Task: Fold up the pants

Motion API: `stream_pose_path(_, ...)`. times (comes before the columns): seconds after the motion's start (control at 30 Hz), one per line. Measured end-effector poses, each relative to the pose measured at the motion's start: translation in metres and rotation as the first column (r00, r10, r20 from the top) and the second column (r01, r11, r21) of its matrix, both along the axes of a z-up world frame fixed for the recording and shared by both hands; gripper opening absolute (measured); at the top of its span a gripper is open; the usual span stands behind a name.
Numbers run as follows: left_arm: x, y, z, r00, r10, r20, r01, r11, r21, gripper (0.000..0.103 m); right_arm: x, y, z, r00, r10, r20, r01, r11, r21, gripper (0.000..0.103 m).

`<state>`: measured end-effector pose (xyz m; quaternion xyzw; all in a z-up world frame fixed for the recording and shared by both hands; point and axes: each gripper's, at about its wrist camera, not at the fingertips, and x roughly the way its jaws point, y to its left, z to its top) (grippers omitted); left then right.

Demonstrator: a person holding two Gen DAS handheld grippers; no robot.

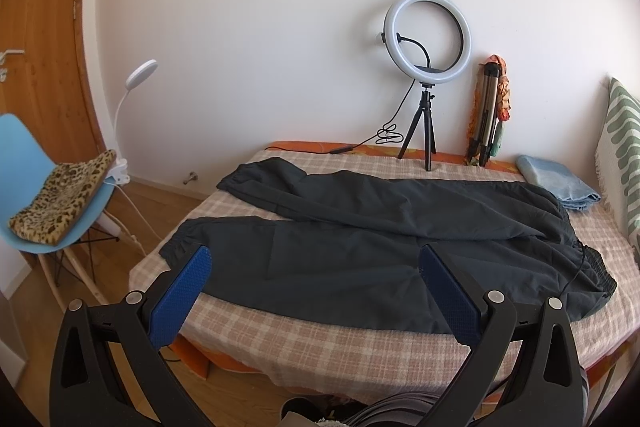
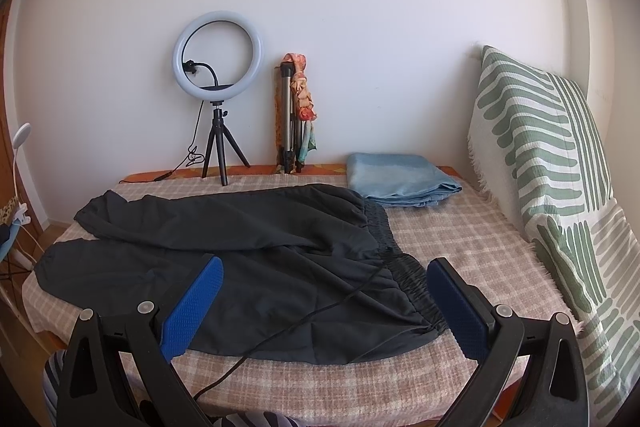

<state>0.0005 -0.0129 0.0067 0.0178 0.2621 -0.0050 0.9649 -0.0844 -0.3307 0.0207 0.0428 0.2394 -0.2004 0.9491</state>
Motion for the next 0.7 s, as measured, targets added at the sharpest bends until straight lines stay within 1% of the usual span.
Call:
stream_pose_path(0.47,-0.001,0.001,-0.002,1.0,0.0,-0.002,0.0,1.0,0.002,0.103,0.0,0.0,-0.003,1.0,-0.001,-0.009,0.001,1.0,-0.002,0.103)
stream_pose_path(0.7,0.0,0.015,-0.008,1.0,0.025,-0.008,-0.025,1.0,0.014,0.103,0.002,0.001,-0.004,1.0,-0.002,-0.016,0.002,1.0,-0.007,0.103)
